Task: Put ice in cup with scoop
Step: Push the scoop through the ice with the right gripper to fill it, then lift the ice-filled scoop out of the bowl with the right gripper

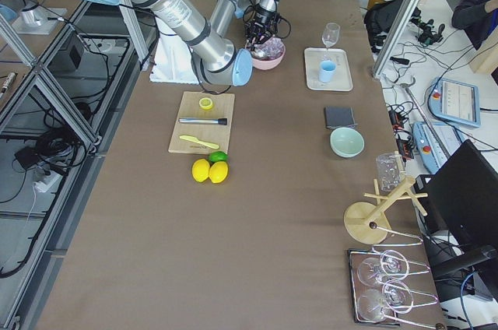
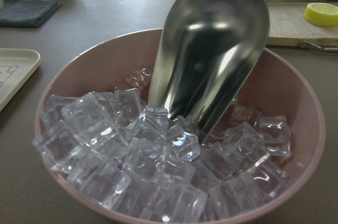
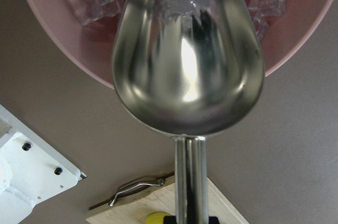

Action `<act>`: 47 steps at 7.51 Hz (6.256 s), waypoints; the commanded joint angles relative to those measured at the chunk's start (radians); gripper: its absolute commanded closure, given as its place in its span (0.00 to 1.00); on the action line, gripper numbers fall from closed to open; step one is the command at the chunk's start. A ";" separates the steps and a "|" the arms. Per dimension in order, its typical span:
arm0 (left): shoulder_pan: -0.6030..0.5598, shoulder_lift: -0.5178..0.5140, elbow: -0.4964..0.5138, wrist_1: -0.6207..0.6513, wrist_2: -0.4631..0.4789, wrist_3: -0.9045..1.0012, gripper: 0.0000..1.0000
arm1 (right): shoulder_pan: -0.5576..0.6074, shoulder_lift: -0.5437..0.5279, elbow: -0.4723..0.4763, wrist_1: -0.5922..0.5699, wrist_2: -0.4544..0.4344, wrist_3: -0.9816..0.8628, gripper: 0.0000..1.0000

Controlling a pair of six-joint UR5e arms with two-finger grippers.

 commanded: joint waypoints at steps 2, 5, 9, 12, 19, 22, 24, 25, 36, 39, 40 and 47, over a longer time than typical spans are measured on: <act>0.000 0.000 0.000 -0.001 0.000 -0.001 0.02 | -0.018 -0.020 0.011 0.108 -0.042 0.002 1.00; -0.010 0.003 0.000 -0.001 -0.003 -0.001 0.02 | -0.035 -0.078 0.080 0.200 -0.096 0.002 1.00; -0.020 0.012 -0.003 -0.003 -0.011 -0.001 0.02 | -0.113 -0.244 0.299 0.347 -0.283 0.037 1.00; -0.022 0.012 -0.003 -0.003 -0.011 -0.001 0.02 | -0.113 -0.299 0.308 0.482 -0.305 0.034 1.00; -0.049 0.025 -0.005 0.002 -0.055 -0.001 0.02 | -0.130 -0.513 0.388 0.962 -0.316 0.060 1.00; -0.053 0.026 -0.005 0.003 -0.057 -0.001 0.02 | -0.130 -0.556 0.404 1.051 -0.314 0.046 1.00; -0.057 0.026 -0.005 0.005 -0.057 -0.001 0.02 | -0.131 -0.559 0.420 1.056 -0.311 0.042 1.00; -0.060 0.026 -0.005 0.005 -0.061 -0.001 0.02 | -0.130 -0.573 0.448 1.058 -0.310 0.031 1.00; -0.097 0.025 -0.011 0.023 -0.129 -0.004 0.02 | -0.130 -0.651 0.333 1.493 -0.213 0.007 1.00; -0.097 0.025 -0.011 0.023 -0.133 -0.005 0.02 | -0.115 -0.674 0.238 1.680 -0.135 0.011 1.00; -0.100 0.025 -0.011 0.023 -0.133 -0.005 0.02 | -0.101 -0.674 0.233 1.680 -0.101 0.014 1.00; -0.131 0.026 -0.011 0.037 -0.186 -0.007 0.02 | -0.032 -0.672 0.233 1.752 0.039 0.125 1.00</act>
